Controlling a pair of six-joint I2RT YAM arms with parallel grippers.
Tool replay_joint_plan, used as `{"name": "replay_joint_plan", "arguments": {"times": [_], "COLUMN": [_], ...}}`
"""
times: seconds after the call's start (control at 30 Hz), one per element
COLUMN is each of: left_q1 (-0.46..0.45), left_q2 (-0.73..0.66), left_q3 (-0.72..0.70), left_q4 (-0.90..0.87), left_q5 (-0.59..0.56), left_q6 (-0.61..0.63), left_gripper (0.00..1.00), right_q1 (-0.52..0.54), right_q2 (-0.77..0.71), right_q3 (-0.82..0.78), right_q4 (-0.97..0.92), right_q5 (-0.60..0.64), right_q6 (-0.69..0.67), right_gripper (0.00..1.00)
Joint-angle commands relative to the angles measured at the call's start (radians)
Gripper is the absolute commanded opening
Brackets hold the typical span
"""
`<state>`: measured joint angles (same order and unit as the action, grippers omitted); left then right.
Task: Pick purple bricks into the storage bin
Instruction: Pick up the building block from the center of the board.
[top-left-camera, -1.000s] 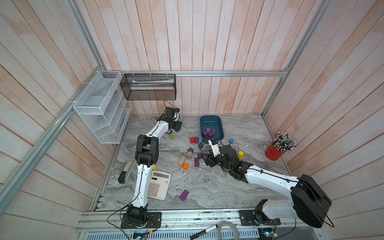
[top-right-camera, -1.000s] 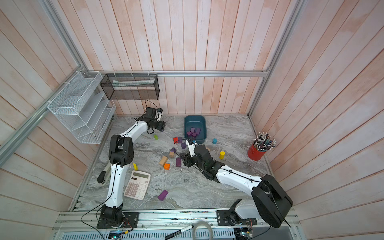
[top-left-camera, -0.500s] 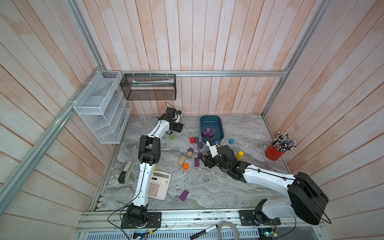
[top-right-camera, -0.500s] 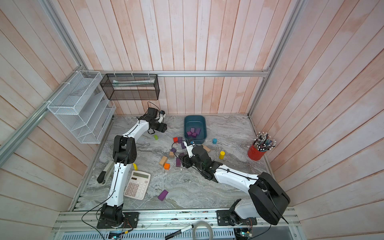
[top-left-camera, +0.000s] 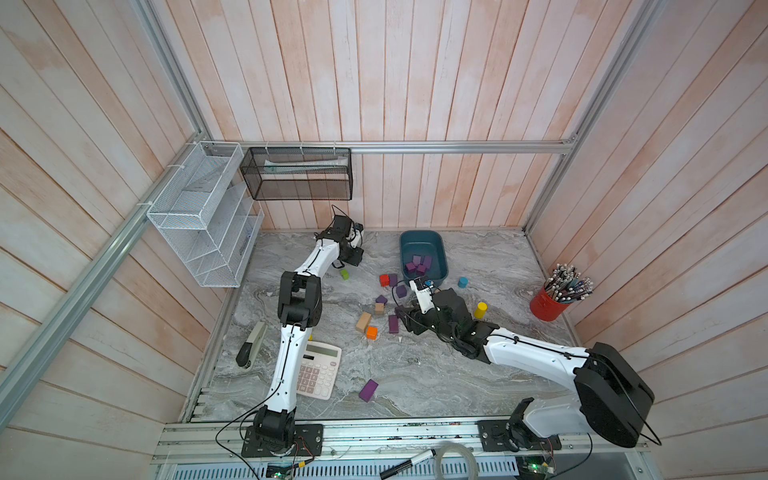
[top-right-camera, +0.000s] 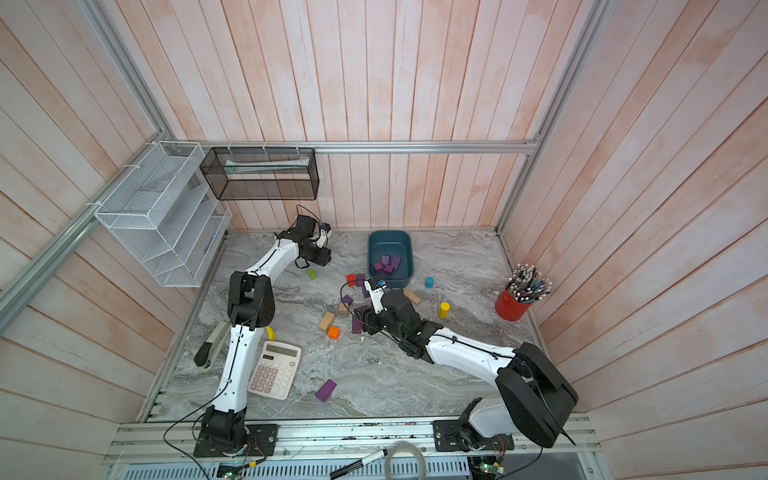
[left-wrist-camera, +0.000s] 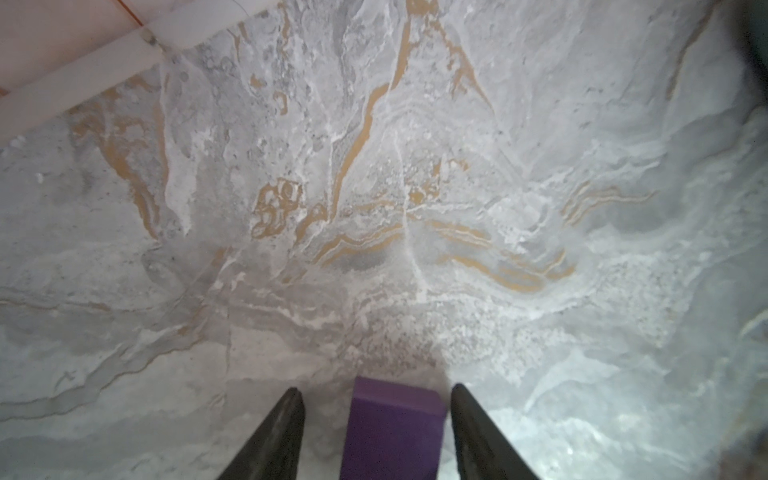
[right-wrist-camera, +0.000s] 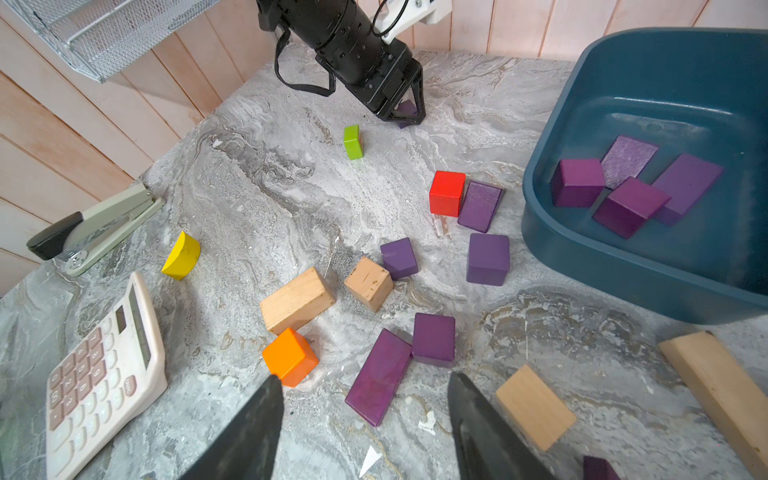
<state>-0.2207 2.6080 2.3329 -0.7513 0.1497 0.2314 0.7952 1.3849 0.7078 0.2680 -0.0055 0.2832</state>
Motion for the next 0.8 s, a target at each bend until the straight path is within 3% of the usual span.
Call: {"name": "replay_joint_plan", "arguments": {"times": [0.0,0.2,0.43,0.77], "left_q1": [0.004,0.002,-0.006,-0.019], "left_q2": [0.013,0.009,-0.008,-0.115], "left_q3": [0.007,-0.010,-0.023,-0.098], "left_q4": [-0.046,-0.054,-0.025,0.044], "left_q5": [-0.003,-0.020,-0.074,-0.075], "left_q6": [-0.011,-0.024,-0.068,-0.117], "left_gripper": [0.56,0.52,0.32,0.31], "right_q1": [0.008,0.012,0.014,0.013], "right_q2": [0.000,-0.002,-0.025,-0.049], "right_q3": [0.024,0.021,0.003,-0.009], "right_q4": [-0.012,-0.010,-0.003,0.000], "right_q5": [0.014,0.015,0.031,0.049], "right_q6": [-0.015,-0.010,-0.006,0.006], "right_gripper": [0.65,0.65,0.65,0.65]}}
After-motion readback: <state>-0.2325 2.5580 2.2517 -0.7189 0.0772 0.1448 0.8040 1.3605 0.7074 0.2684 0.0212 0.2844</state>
